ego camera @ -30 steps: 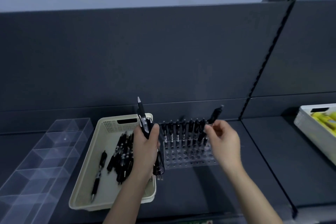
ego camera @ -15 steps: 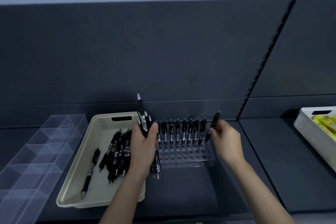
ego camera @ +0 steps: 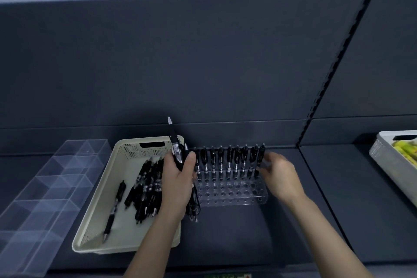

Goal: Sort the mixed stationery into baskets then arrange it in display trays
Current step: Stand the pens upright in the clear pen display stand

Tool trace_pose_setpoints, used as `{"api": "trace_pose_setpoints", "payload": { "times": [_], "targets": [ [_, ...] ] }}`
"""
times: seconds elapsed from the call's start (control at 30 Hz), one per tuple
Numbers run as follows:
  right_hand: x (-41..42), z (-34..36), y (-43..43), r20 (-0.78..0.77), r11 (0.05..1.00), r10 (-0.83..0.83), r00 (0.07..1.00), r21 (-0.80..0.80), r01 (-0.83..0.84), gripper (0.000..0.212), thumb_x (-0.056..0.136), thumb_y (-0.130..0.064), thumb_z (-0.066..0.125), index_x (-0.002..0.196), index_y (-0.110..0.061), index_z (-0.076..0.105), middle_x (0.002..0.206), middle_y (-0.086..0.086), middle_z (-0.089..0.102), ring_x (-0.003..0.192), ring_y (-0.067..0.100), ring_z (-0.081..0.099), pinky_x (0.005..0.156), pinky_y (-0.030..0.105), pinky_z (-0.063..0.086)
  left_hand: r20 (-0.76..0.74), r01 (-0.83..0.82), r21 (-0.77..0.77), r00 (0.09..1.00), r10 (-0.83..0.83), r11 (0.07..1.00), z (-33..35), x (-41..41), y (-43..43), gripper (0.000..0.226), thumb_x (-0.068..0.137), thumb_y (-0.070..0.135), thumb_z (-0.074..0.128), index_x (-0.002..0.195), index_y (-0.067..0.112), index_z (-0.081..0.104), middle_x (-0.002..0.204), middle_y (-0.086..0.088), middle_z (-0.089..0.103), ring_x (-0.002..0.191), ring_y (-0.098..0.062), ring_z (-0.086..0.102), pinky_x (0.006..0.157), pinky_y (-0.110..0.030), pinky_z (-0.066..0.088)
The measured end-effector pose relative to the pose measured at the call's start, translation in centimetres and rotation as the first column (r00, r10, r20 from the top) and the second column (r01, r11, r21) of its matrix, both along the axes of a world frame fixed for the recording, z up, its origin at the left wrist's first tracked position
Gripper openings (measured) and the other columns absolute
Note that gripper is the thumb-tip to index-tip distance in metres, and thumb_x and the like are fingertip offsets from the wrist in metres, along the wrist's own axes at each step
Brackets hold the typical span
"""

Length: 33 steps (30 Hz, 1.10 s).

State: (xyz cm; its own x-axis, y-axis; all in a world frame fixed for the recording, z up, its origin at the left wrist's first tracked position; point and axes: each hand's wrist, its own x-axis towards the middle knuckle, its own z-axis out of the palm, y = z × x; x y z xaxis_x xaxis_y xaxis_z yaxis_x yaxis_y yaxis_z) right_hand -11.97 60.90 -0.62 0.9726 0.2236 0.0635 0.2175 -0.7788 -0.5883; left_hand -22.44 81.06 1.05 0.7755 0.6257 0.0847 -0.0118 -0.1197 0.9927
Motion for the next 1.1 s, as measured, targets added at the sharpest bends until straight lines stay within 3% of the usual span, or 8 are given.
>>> {"api": "trace_pose_setpoints", "payload": {
  "times": [0.13,0.27,0.37,0.47,0.8,0.9,0.97,1.1],
  "targets": [
    [-2.1,2.7,0.8,0.222,0.972,-0.175,0.959,0.196,0.132,0.021,0.083,0.002,0.058,0.101,-0.006,0.065,0.096,0.007,0.059,0.085,0.025,0.061,0.074,0.024,0.041,-0.016,0.043,0.043,0.999,-0.042,0.998,0.3,-0.1,0.2,0.011,0.092,0.035,0.055,0.093,0.026,0.05,0.073,0.002,0.054,0.061,-0.008,0.051,0.062,-0.026,0.045],
    [-4.4,6.3,4.5,0.374,0.95,0.038,0.927,0.273,-0.149,0.013,0.082,-0.001,0.062,0.089,-0.01,0.068,0.086,0.001,0.062,0.077,0.013,0.058,0.075,0.023,0.047,-0.019,0.158,0.136,0.987,-0.157,0.978,1.0,0.0,0.2,0.008,0.092,0.032,0.057,0.097,0.028,0.052,0.082,0.008,0.058,0.074,-0.014,0.054,0.07,-0.036,0.048],
    [-5.7,7.9,7.6,0.254,0.872,0.132,0.958,0.43,-0.234,0.01,0.083,-0.01,0.065,0.083,-0.02,0.067,0.08,-0.006,0.063,0.07,0.003,0.056,0.067,0.012,0.044,-0.015,0.227,0.247,0.973,-0.231,0.942,1.7,-0.2,0.4,0.011,0.091,0.025,0.06,0.094,0.03,0.052,0.078,0.019,0.057,0.07,-0.001,0.055,0.064,-0.02,0.044],
    [-6.1,8.7,9.8,0.018,0.749,0.2,0.98,0.641,-0.165,0.007,0.083,-0.02,0.069,0.082,-0.025,0.064,0.073,-0.008,0.062,0.061,0.0,0.055,0.058,0.012,0.044,-0.054,0.282,0.353,0.958,-0.281,0.892,2.0,-0.6,1.1,0.018,0.088,0.022,0.063,0.1,0.03,0.052,0.083,0.018,0.061,0.076,0.005,0.057,0.061,-0.009,0.042],
    [-5.7,8.3,12.4,-0.25,0.508,0.216,0.944,0.854,0.11,0.018,0.085,-0.005,0.066,0.073,-0.011,0.052,0.061,0.001,0.052,0.051,0.009,0.056,0.048,0.021,0.048,-0.244,0.331,0.383,0.937,-0.252,0.862,1.4,-2.2,4.6,0.035,0.076,0.013,0.071,0.091,0.035,0.05,0.074,0.014,0.06,0.07,0.011,0.057,0.055,-0.004,0.04],
    [-5.8,7.8,12.1,-0.303,0.37,0.177,0.936,0.902,0.222,0.019,0.085,-0.002,0.062,0.071,-0.011,0.052,0.066,0.003,0.054,0.053,0.01,0.059,0.053,0.022,0.052,-0.237,0.226,0.271,0.958,-0.162,0.936,1.0,-2.7,5.8,0.03,0.074,0.011,0.071,0.087,0.033,0.054,0.075,0.01,0.063,0.065,0.006,0.058,0.053,-0.007,0.042],
    [-5.9,7.1,11.9,-0.337,0.319,0.197,0.921,0.91,0.265,0.016,0.085,0.001,0.06,0.075,-0.009,0.054,0.069,0.005,0.056,0.056,0.013,0.062,0.056,0.023,0.054,-0.203,0.139,0.058,0.971,-0.125,0.989,0.7,-2.8,6.6,0.024,0.074,0.014,0.074,0.088,0.026,0.059,0.075,0.006,0.067,0.057,-0.003,0.058,0.055,-0.017,0.046],
    [-6.7,5.2,11.8,-0.405,0.339,0.265,0.875,0.889,0.309,0.012,0.086,0.006,0.059,0.079,-0.003,0.057,0.072,0.008,0.06,0.064,0.019,0.067,0.062,0.024,0.056,0.007,0.144,-0.41,0.988,-0.155,0.9,0.7,-2.6,7.5,0.02,0.076,0.001,0.072,0.088,0.009,0.058,0.06,-0.003,0.056,0.049,-0.011,0.049,0.041,-0.021,0.039]
  ]
}}
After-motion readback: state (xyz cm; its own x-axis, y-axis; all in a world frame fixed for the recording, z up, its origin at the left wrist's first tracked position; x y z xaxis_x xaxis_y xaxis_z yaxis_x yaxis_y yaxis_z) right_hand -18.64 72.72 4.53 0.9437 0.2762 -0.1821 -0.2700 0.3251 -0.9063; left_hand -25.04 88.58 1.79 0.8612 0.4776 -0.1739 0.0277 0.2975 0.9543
